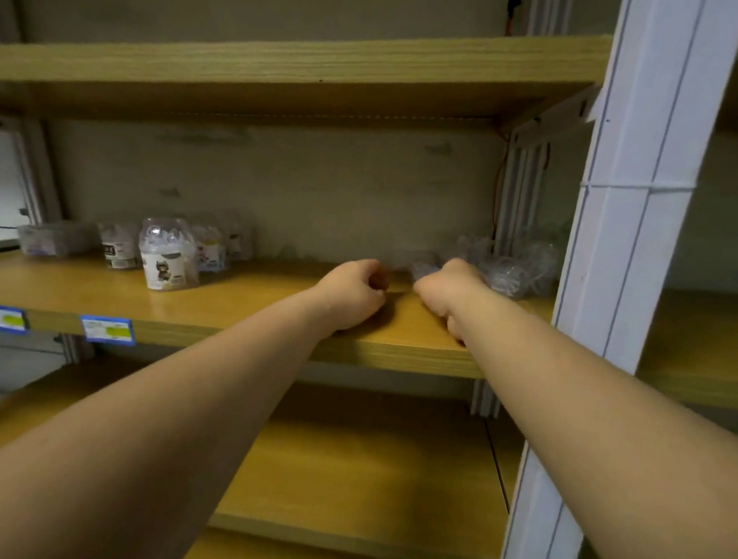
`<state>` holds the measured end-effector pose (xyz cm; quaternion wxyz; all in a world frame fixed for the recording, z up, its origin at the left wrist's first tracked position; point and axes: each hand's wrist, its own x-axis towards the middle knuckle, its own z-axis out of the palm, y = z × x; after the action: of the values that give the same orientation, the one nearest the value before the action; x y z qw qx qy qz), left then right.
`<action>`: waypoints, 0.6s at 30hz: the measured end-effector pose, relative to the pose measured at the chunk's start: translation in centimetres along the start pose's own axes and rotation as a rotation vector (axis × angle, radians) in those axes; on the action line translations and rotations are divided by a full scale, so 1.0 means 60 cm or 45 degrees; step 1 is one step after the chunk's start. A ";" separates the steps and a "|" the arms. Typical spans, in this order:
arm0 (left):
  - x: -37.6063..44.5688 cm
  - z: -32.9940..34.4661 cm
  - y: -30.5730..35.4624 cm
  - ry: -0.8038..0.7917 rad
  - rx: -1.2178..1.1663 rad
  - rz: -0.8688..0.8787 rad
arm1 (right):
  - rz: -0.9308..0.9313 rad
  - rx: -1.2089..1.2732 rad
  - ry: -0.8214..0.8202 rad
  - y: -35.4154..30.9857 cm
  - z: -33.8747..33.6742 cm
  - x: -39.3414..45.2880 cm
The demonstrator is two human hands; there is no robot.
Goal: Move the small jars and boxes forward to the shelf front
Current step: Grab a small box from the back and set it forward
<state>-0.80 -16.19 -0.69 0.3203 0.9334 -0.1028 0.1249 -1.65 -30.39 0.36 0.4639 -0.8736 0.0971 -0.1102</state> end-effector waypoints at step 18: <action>0.175 -0.006 -0.096 -0.155 -0.405 0.025 | -0.332 -0.637 0.224 -0.021 0.048 0.106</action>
<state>10.67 -12.67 -0.58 0.4560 0.8757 -0.1496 0.0536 5.37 -29.12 0.49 0.2058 -0.9531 0.0480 -0.2169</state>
